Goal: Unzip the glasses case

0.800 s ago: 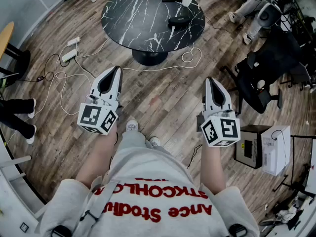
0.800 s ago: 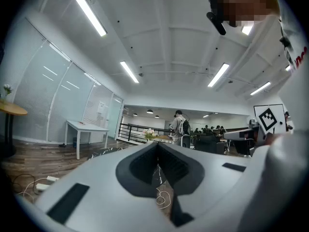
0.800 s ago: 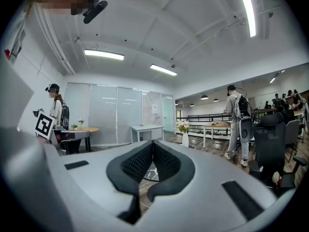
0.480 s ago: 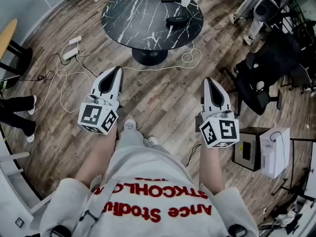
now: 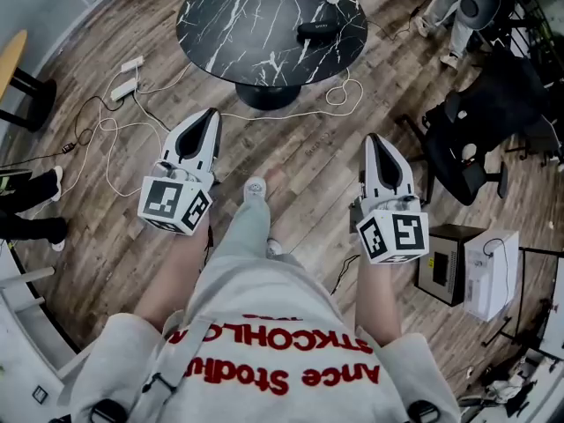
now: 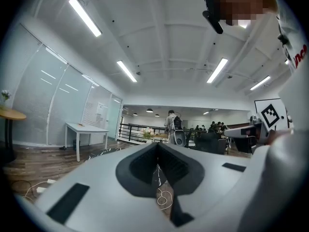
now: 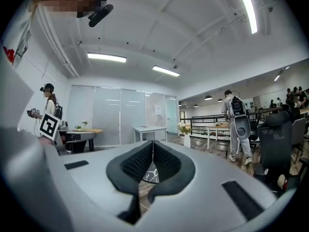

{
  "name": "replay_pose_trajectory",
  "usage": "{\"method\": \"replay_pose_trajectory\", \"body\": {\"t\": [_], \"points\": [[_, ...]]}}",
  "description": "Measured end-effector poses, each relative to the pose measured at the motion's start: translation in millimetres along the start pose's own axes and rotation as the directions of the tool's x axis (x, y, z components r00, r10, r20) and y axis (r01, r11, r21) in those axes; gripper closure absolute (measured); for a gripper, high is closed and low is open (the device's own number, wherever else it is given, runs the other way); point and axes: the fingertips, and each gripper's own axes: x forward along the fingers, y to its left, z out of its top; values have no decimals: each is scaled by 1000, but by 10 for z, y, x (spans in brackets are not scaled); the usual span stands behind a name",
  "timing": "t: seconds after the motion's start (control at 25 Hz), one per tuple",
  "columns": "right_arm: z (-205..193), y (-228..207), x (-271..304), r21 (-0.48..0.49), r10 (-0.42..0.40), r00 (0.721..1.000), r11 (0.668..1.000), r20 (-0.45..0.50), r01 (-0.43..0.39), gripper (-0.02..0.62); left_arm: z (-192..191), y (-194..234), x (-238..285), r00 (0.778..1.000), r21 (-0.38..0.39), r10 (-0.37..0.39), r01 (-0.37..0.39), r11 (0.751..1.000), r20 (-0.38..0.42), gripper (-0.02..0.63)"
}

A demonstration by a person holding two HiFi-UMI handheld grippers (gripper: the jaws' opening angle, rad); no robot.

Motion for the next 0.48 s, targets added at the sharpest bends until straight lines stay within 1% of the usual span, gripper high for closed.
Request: {"method": "replay_pose_trajectory", "body": {"t": [0.16,0.48], "points": [[65,-165,353,-12,-21,1000,1000,-10,21,578,9,185,440,1000,-11,-25,25,1000,4,598],[309,-471,1336,-24,-77,997,997,-2,77,578,140,701,1494,995,1,-101,101,995,16,598]]}}
